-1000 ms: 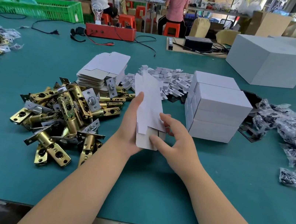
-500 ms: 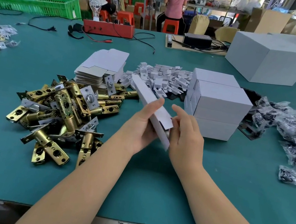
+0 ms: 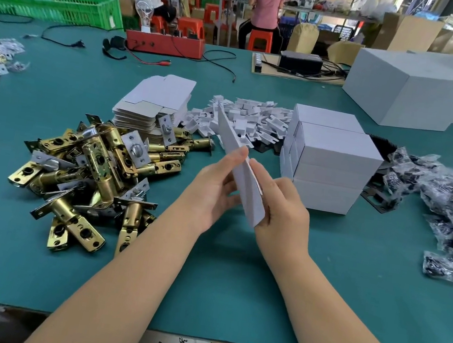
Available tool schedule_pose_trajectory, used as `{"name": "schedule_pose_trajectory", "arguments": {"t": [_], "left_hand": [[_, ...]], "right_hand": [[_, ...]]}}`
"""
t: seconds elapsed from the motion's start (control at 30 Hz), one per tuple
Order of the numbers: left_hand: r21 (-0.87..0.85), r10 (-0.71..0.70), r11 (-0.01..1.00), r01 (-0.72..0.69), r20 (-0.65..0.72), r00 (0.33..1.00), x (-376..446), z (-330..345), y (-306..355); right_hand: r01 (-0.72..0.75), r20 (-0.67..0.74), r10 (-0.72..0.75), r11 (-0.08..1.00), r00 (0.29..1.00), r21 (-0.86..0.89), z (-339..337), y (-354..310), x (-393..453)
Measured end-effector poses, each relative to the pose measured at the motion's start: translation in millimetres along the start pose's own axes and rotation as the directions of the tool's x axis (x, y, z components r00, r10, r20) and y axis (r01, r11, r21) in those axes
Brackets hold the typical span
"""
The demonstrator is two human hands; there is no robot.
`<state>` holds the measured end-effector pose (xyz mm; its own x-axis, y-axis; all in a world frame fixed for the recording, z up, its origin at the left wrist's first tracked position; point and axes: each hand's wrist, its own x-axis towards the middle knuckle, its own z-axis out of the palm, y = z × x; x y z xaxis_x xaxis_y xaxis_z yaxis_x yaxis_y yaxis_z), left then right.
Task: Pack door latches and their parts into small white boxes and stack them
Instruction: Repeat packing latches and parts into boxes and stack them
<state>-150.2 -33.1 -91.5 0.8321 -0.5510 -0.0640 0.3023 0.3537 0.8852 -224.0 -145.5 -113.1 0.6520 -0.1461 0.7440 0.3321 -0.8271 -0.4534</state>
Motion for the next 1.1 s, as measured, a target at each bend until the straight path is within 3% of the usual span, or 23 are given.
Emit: {"name": "schedule_pose_trajectory", "arguments": {"t": [0.17, 0.3, 0.43, 0.57, 0.7, 0.9, 1.1], "left_hand": [[0.011, 0.017, 1.0, -0.016, -0.062, 0.998, 0.6, -4.5, 3.9], [0.115, 0.068, 0.992, -0.048, -0.175, 0.982, 1.0, -7.6, 8.3], [0.235, 0.093, 0.971, -0.048, -0.185, 0.978, 0.4, -7.2, 7.8], [0.332, 0.021, 0.942, 0.055, -0.221, 0.975, 0.5, -2.9, 5.1], [0.434, 0.077, 0.895, 0.103, -0.378, 0.923, 4.1, -2.0, 6.2], [0.506, 0.122, 0.859, 0.074, -0.344, 0.931, -0.3, 1.5, 7.5], [0.516, 0.001, 0.847, 0.13, -0.246, 0.969, -1.2, -3.2, 12.2]], "right_hand": [[-0.194, -0.023, 0.2, 0.967, 0.979, 0.167, 1.5, 3.0, -0.7], [-0.424, 0.136, 0.415, 0.757, 0.9, 0.496, -2.5, 0.0, 0.6], [-0.547, 0.237, 0.501, 0.672, 0.833, 0.499, -2.5, 1.5, 4.8], [-0.682, 0.243, 0.649, 0.602, 0.721, 0.416, 0.9, 9.3, 10.1], [-0.709, 0.268, 0.664, 0.591, 0.698, 0.385, 1.0, 12.4, 11.0], [-0.747, 0.264, 0.707, 0.56, 0.656, 0.357, 2.8, 14.4, 11.5], [-0.742, 0.2, 0.723, 0.594, 0.662, 0.311, 1.5, 18.1, 12.9]]}}
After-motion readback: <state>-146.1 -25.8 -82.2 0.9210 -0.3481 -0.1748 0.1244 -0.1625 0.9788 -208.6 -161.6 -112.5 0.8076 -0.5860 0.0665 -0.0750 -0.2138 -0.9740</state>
